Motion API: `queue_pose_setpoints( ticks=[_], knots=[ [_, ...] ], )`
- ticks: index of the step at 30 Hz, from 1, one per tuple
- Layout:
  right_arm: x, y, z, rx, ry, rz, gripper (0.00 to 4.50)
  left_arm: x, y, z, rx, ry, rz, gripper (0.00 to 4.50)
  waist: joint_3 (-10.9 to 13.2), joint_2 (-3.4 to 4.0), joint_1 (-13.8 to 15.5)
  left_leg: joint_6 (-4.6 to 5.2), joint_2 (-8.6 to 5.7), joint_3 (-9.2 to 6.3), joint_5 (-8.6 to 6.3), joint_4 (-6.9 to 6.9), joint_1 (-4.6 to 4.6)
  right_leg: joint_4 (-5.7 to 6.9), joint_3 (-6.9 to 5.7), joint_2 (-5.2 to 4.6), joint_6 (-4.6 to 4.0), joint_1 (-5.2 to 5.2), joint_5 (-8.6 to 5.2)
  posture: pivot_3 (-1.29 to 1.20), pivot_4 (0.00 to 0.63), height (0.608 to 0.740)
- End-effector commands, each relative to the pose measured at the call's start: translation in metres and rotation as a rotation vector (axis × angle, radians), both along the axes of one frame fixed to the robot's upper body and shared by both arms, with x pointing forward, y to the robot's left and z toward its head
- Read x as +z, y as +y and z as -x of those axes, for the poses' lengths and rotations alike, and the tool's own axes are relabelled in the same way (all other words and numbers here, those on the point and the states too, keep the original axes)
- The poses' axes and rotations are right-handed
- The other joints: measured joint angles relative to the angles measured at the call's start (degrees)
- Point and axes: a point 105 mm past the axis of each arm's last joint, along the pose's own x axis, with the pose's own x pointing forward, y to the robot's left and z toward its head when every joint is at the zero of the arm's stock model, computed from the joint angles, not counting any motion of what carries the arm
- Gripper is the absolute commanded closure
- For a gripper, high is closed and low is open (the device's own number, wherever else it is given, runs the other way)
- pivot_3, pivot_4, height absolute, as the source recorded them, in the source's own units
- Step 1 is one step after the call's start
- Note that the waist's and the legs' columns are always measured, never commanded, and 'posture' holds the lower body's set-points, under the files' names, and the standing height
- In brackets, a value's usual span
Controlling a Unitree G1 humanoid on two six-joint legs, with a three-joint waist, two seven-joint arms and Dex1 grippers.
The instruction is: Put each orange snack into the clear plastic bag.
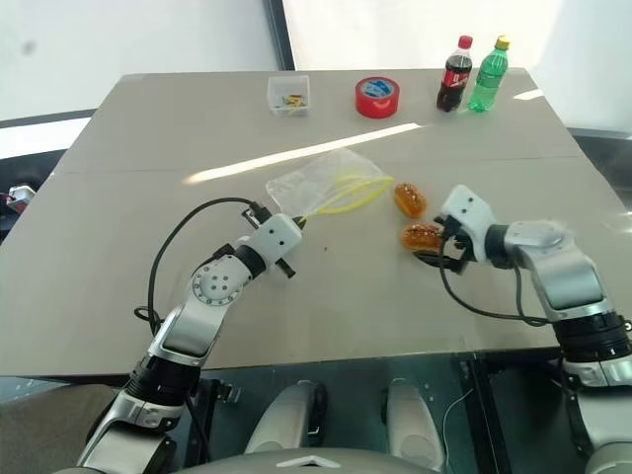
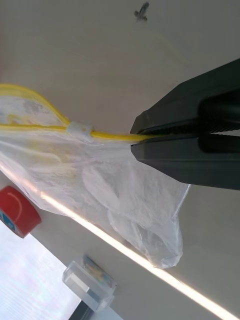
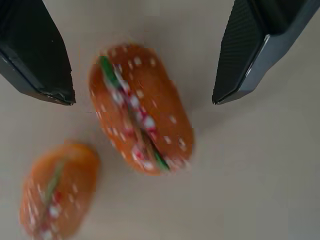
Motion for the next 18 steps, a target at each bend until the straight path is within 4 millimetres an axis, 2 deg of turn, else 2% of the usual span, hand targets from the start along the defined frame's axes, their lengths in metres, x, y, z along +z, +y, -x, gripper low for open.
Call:
queue_pose_setpoints(
  ticks=[1,3,5,11,13,18],
  knots=[
    [0.005,-0.006,-0.010,-0.015,-0.039,0.028,0.04,0.013,-0.001,-0.002,-0.019,-0.049,-0.009,4.50,0.0,0.00,0.0,0.00,0.00,0.01,0.00,0.00,0.00,0.01,0.01,0.00,0.00,0.00,0.00,0.00,0.150,0.740],
    [0.002,-0.005,-0.013,-0.015,-0.034,0.020,0.04,0.014,0.000,-0.002,-0.019,-0.051,-0.013,4.50,0.0,0.00,-0.1,0.00,0.00,0.04,0.00,0.00,0.00,0.01,0.00,0.01,0.00,-0.01,0.00,0.00,0.150,0.740],
    [0.003,-0.003,-0.016,-0.010,-0.048,0.013,0.54,0.014,0.001,-0.002,-0.017,-0.051,-0.016,4.50,0.0,0.00,-0.1,0.00,0.01,0.03,0.00,0.00,0.00,0.01,0.00,0.03,0.01,0.00,0.00,0.00,0.150,0.740],
    [0.008,0.004,-0.015,0.023,-0.050,-0.024,3.28,0.011,0.003,0.001,-0.010,-0.043,-0.020,4.50,0.0,0.00,0.0,0.00,0.00,0.00,0.00,0.00,-0.01,0.00,0.00,0.02,0.01,0.00,0.00,0.00,0.150,0.740],
    [0.009,0.007,-0.013,0.043,-0.052,-0.029,4.40,0.011,0.003,0.001,-0.011,-0.040,-0.021,4.50,0.0,0.00,0.0,0.00,0.00,-0.01,0.00,0.00,-0.01,0.00,0.00,0.02,0.01,0.00,0.00,0.00,0.150,0.740],
    [0.018,0.019,-0.008,0.075,-0.048,-0.070,4.47,0.009,0.001,0.000,-0.020,-0.037,-0.024,4.50,0.0,0.00,0.0,0.00,0.01,-0.04,0.00,0.00,-0.02,0.00,0.00,0.02,0.01,0.00,0.00,0.00,0.150,0.740]
  ],
)
